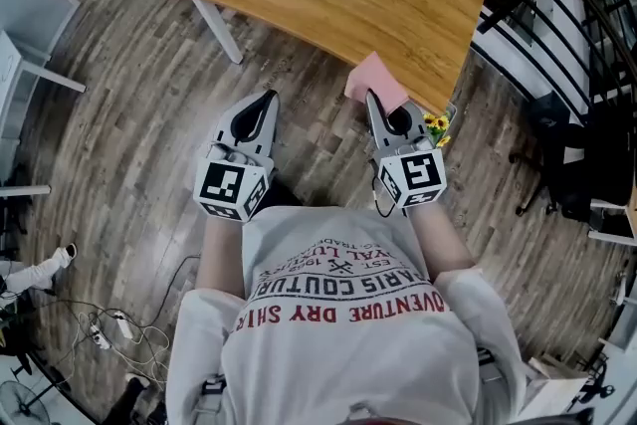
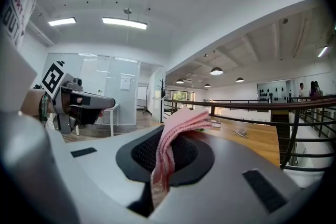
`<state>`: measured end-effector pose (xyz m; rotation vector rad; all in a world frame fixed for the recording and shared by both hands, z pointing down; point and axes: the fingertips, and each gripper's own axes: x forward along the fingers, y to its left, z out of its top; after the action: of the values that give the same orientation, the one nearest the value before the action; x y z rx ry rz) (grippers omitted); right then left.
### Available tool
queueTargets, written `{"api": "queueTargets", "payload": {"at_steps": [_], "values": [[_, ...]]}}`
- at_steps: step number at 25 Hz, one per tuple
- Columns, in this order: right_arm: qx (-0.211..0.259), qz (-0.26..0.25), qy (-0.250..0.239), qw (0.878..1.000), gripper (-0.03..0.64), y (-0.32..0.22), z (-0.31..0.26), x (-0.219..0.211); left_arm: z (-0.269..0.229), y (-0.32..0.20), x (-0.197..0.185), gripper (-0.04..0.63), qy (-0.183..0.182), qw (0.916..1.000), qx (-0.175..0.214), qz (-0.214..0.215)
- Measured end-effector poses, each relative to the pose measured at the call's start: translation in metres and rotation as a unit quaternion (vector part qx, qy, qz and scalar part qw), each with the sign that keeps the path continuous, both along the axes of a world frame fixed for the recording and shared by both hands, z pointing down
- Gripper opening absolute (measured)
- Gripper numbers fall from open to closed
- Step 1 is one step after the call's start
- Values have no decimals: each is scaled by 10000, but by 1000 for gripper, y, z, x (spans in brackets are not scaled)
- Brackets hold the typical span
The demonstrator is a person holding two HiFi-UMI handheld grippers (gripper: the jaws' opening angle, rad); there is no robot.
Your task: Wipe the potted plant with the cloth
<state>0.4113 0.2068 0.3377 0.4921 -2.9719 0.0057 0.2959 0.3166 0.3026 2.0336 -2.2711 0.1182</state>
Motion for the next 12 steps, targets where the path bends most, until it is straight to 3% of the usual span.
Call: {"api": "queueTargets", "payload": {"at_steps": [8, 12], "values": [[-47, 524, 286, 9982, 35, -25, 9, -127, -2, -25, -148, 17, 62, 9997, 5, 239], [-128, 1031, 453, 9936, 35, -43, 8, -184, -2, -49, -217, 17, 158, 9980, -6, 609]]}}
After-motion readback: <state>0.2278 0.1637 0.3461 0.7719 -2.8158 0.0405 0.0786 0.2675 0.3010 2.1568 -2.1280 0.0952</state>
